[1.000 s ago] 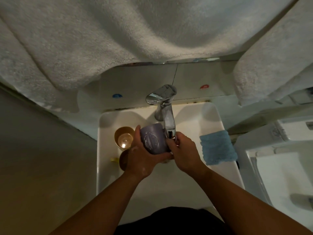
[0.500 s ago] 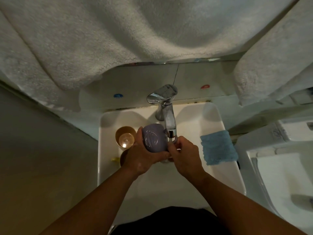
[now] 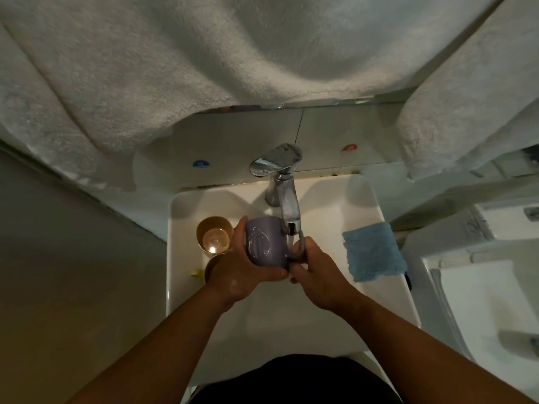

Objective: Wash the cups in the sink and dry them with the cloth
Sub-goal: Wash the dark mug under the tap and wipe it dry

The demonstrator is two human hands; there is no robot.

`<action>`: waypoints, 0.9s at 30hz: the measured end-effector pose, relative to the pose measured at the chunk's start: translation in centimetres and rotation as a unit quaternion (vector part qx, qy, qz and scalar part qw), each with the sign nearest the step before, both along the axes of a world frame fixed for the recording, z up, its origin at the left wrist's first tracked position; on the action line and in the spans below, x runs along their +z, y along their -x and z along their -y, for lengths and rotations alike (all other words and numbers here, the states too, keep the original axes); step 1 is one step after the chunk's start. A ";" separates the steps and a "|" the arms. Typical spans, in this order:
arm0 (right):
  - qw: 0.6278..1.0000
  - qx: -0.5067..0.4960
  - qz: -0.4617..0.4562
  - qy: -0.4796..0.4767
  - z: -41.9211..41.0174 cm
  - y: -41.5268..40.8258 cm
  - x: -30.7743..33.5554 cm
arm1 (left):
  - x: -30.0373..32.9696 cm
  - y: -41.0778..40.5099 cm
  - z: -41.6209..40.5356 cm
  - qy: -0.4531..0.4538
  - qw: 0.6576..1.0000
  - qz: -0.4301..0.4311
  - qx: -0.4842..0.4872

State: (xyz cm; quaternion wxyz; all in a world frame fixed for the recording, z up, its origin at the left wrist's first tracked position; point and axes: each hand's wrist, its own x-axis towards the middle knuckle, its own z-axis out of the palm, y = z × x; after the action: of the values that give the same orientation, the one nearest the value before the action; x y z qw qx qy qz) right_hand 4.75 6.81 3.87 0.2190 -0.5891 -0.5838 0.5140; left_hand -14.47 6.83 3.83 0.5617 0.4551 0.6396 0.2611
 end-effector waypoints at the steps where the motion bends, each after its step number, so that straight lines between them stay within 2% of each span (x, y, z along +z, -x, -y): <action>1: 0.999 -0.017 -0.028 0.010 0.0 0.1 0.2 | 0.1 0.1 0.0 0.004 1.000 0.002 -0.002; 4: 0.991 -0.058 -0.107 0.058 -0.6 0.8 0.9 | 0.6 0.1 0.2 0.009 1.000 -0.003 -0.019; 10: 0.991 -0.135 -0.025 0.007 -1.3 1.4 0.5 | 0.4 -0.3 0.5 -0.008 0.997 -0.024 -0.069; 14: 0.996 -0.089 -0.022 -0.018 -1.2 0.8 0.4 | 0.4 -0.4 0.4 0.028 1.000 0.004 -0.010; 18: 0.997 -0.030 -0.014 -0.064 -0.9 0.3 0.4 | 0.4 -0.3 0.2 0.016 1.000 0.021 0.007; 24: 0.984 -0.057 0.062 -0.154 -1.0 0.7 0.1 | 0.5 -0.4 -0.4 -0.008 1.000 0.014 0.007; 27: 0.984 -0.090 0.092 -0.123 -1.2 0.8 0.3 | 0.7 -0.3 -0.4 -0.047 0.998 -0.013 -0.030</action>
State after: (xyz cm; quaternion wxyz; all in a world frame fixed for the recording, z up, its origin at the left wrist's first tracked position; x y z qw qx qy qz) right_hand 3.99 8.05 4.15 0.2808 -0.6522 -0.6050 0.3603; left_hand -14.19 7.27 4.50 0.5391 0.5033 0.6198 0.2682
